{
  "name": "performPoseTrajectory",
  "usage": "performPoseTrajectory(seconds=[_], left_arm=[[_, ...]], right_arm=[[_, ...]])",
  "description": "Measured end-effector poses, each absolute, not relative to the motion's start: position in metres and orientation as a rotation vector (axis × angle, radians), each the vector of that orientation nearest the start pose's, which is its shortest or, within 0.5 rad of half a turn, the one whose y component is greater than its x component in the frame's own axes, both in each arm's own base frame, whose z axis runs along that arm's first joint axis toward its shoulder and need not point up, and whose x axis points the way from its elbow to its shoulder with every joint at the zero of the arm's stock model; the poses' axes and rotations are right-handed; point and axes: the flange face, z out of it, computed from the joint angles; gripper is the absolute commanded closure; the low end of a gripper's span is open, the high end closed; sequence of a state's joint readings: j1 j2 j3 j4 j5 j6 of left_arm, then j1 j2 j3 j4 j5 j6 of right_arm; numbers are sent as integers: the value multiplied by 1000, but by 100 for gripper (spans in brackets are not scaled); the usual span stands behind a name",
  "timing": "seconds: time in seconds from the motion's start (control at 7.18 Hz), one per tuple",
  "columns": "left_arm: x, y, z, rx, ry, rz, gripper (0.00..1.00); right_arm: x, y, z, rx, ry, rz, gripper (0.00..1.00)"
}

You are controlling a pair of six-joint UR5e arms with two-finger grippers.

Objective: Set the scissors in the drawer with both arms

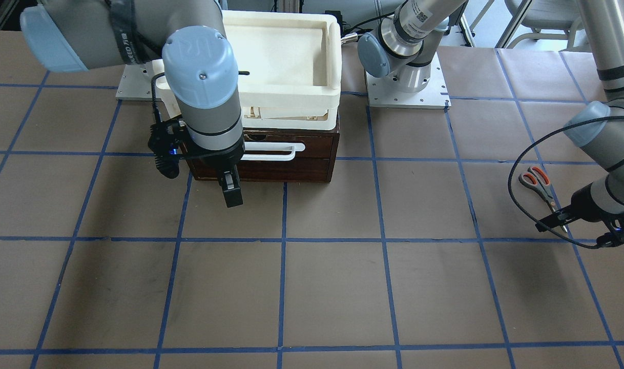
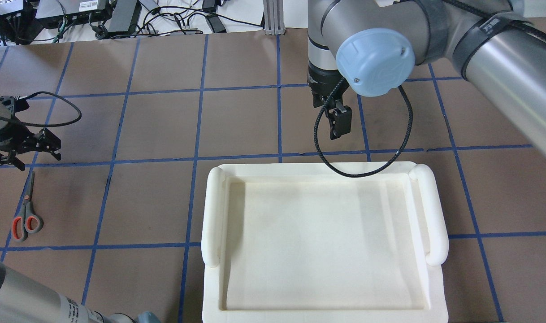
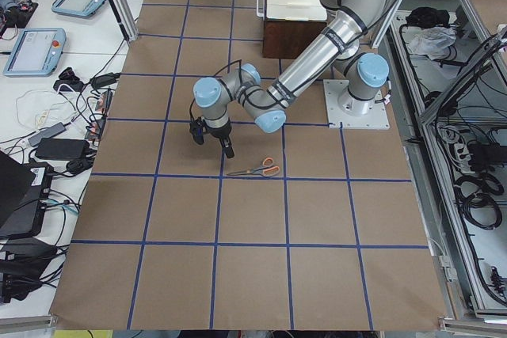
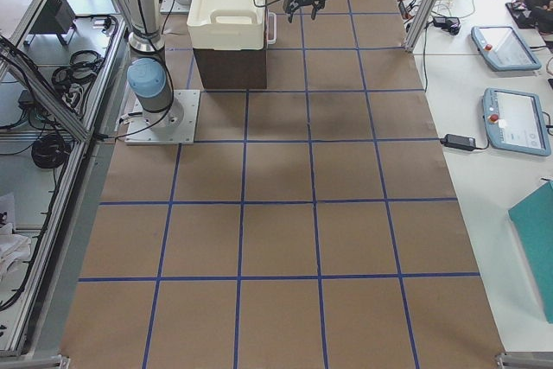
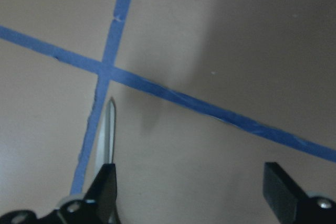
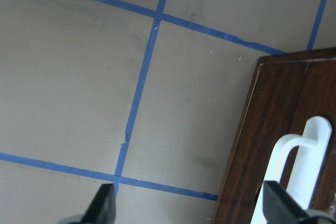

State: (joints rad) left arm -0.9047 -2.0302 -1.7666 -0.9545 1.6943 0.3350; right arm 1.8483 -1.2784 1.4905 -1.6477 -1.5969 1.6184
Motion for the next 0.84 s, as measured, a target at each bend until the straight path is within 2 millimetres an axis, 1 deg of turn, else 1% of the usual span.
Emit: performPoseTrajectory(seconds=[0.14, 0.28, 0.42, 0.56, 0.7, 0.84], left_arm=[[298, -527, 185, -459, 3003, 102, 2], [317, -511, 180, -453, 3000, 87, 3], [323, -498, 176, -457, 3007, 98, 5], [317, -485, 170, -465, 3018, 120, 5], [311, -476, 170, -473, 3022, 133, 5], [310, -469, 173, -476, 3023, 142, 7]], right_arm=[[300, -531, 359, 2123, 2517, 120, 0], [309, -528, 346, 2190, 2495, 159, 0], [316, -524, 337, 2233, 2483, 211, 0], [320, -521, 330, 2265, 2477, 259, 0], [322, -519, 324, 2287, 2484, 296, 0], [324, -516, 318, 2302, 2496, 322, 0]])
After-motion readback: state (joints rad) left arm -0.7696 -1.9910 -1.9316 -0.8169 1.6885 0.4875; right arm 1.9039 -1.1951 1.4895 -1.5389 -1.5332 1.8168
